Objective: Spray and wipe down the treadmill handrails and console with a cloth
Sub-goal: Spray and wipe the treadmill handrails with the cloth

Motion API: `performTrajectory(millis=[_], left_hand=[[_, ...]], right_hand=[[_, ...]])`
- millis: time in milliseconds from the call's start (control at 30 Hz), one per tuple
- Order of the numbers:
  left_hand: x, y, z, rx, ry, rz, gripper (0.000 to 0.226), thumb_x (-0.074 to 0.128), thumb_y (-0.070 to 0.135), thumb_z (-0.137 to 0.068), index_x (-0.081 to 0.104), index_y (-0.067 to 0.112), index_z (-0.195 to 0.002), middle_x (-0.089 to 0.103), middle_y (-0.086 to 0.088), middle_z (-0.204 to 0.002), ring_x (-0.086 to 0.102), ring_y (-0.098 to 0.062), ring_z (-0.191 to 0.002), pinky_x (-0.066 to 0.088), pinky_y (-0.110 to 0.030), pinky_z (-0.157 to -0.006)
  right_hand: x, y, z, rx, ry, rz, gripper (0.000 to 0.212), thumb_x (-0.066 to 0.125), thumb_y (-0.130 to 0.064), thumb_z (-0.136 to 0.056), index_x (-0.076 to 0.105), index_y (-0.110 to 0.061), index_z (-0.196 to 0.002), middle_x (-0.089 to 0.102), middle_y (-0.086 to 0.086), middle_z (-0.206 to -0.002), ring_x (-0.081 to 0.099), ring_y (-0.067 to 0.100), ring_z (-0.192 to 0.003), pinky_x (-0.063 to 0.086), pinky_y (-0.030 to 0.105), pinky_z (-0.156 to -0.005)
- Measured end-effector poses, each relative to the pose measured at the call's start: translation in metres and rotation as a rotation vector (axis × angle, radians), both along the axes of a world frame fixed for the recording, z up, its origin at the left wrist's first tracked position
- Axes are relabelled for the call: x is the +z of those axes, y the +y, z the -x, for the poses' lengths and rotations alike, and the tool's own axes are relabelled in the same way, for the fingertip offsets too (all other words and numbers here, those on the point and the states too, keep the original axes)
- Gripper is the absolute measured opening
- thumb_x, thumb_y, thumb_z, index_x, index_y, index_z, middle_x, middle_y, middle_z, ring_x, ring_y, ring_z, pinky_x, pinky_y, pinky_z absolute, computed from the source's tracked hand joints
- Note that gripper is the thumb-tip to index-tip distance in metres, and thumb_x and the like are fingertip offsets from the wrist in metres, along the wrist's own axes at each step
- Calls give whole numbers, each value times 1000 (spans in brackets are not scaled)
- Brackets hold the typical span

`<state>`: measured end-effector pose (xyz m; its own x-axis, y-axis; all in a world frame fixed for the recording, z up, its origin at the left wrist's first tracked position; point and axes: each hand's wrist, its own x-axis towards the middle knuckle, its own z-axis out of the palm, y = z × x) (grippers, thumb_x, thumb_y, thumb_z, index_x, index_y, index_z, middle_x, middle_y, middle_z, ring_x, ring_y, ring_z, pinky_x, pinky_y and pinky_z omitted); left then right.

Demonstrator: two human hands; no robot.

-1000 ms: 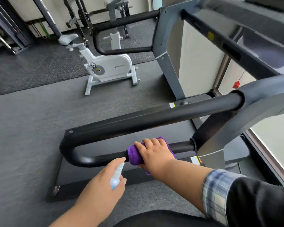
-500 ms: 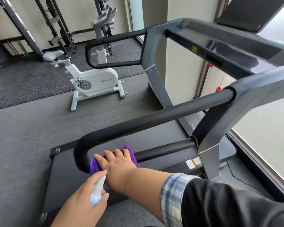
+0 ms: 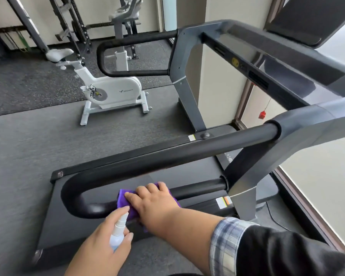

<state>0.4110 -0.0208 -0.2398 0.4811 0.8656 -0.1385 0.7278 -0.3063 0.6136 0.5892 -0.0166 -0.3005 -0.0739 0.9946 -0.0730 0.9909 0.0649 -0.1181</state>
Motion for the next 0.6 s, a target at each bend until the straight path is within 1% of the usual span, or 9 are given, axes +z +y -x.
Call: performTrajectory(millis=[100,167,267,333,400,467,533,567,600], left_hand=[[1,-12,-6,-33,-20,35,64,69,33,-86,32,76,-114,63,26,-104,58,3,-95,44,-17,-83],[-2,-18,-3,29,-4,65,66,66,33,-87,27,81,-111,61,26,-105,55,6,-99,39,-8,-82],[-5,-29,10,75,21,47,61,66,30,-88,32,74,-113,61,24,-104,52,9,-101,35,-1,-80],[-4,-35,22,115,21,70,54,65,30,-89,36,68,-114,61,22,-105,51,9,-102,33,1,-79],[-5,-40,35,154,45,78,52,64,33,-89,35,69,-115,60,23,-105,51,10,-102,34,0,-77],[-4,-42,44,190,64,72,53,63,35,-89,33,71,-115,60,25,-103,50,12,-102,33,1,-76],[-4,-43,52,194,63,57,59,64,34,-89,30,76,-113,61,25,-101,51,11,-101,33,2,-77],[-4,-43,56,194,63,56,62,64,34,-89,28,79,-111,61,25,-100,52,9,-99,34,0,-77],[-5,-44,61,189,61,57,64,65,33,-89,27,80,-111,61,25,-100,54,6,-98,36,-2,-77]], right_hand=[[-4,-8,-20,5,82,-21,70,55,-52,-93,30,-27,-154,45,3,-143,44,33,-126,31,48,-107],[-2,-5,-17,-6,136,-46,62,51,-51,-95,37,-27,-151,47,0,-146,45,30,-131,31,46,-108],[-1,7,1,47,110,-56,61,48,-47,-98,32,-25,-153,43,-2,-149,42,28,-132,30,45,-108],[-2,16,20,98,56,-79,66,52,-44,-98,27,-22,-154,43,0,-149,44,30,-128,33,46,-104],[-3,27,42,124,43,-75,71,56,-41,-95,24,-19,-155,44,1,-147,45,31,-125,35,47,-102],[0,36,56,122,83,-84,67,52,-44,-98,26,-20,-154,46,0,-146,47,29,-125,35,45,-103],[8,41,59,50,224,-138,51,45,-47,-101,40,-24,-146,54,-2,-138,52,26,-122,39,42,-102],[13,40,58,-16,373,-177,43,46,-45,-101,47,-25,-138,59,-2,-131,56,25,-117,41,41,-100],[18,38,57,-96,584,-197,35,47,-41,-101,52,-24,-131,62,-1,-124,58,24,-112,43,41,-97]])
